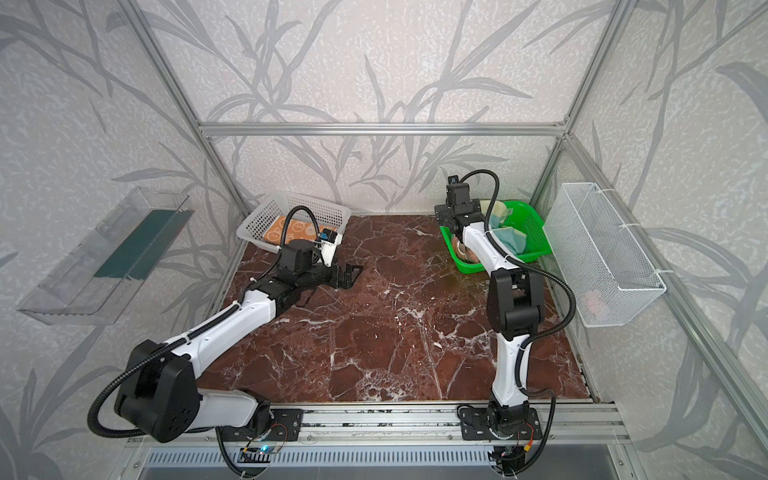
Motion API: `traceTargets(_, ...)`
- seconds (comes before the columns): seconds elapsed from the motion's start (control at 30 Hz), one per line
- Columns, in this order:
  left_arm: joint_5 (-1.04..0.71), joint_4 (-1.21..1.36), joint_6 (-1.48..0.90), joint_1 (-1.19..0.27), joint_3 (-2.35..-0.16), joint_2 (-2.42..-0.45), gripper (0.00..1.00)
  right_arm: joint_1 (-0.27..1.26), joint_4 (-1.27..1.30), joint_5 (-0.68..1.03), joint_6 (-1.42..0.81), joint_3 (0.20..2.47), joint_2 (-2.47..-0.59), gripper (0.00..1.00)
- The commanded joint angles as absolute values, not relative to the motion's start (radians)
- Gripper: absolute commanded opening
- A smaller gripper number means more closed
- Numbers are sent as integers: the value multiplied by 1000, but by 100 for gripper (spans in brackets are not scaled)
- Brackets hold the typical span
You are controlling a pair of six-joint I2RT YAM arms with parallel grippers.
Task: Fold and stack the towels
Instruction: 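Reach the right gripper into the green basket and grasp the yellow-blue towel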
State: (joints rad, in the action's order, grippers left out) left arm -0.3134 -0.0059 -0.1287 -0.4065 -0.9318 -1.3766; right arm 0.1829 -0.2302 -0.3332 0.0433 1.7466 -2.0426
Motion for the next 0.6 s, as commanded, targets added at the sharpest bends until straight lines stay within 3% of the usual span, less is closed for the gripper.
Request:
traceTargets(0.0,-288,2,-96,-424,-956,-1402,99,142,-276,-358,-10,1724,-2071,98)
traceTargets(0.33,-275,-25,-88,-463,-968,-1447,99,45,-278,-376,-63,1732,-2187,93)
traceTargets(0.57,-268,-33,-88,-488,-977,-1474,99,5,-264,-367,-91,1732,-2236,84)
